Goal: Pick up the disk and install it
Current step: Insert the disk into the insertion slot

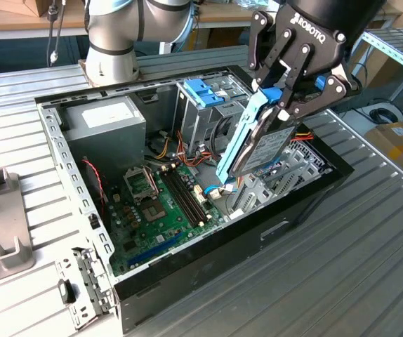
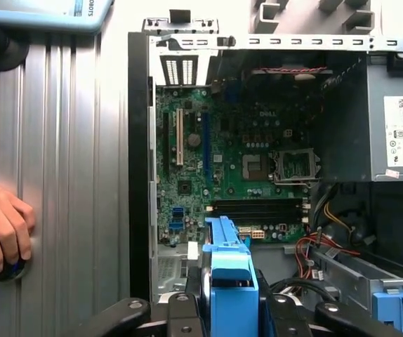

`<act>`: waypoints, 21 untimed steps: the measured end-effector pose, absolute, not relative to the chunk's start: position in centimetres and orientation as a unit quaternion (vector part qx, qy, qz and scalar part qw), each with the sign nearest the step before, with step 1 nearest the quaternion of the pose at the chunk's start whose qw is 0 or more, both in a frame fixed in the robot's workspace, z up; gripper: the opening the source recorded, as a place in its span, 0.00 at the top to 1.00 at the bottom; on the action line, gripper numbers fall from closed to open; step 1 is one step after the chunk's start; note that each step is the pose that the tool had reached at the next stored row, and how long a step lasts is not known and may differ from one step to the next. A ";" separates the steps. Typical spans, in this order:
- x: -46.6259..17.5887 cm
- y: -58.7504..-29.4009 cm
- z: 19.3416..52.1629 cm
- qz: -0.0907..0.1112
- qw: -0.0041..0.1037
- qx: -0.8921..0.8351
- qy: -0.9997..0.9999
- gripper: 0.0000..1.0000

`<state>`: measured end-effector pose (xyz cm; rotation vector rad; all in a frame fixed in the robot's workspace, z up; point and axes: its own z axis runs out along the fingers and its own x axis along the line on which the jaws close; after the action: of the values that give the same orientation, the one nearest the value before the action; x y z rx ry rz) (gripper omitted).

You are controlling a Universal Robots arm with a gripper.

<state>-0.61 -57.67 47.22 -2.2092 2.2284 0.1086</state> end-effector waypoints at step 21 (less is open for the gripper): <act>3.8 -58.1 47.1 0.035 0.001 -0.704 0.710 0.63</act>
<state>3.75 -58.14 47.11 -2.2095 2.2289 0.1096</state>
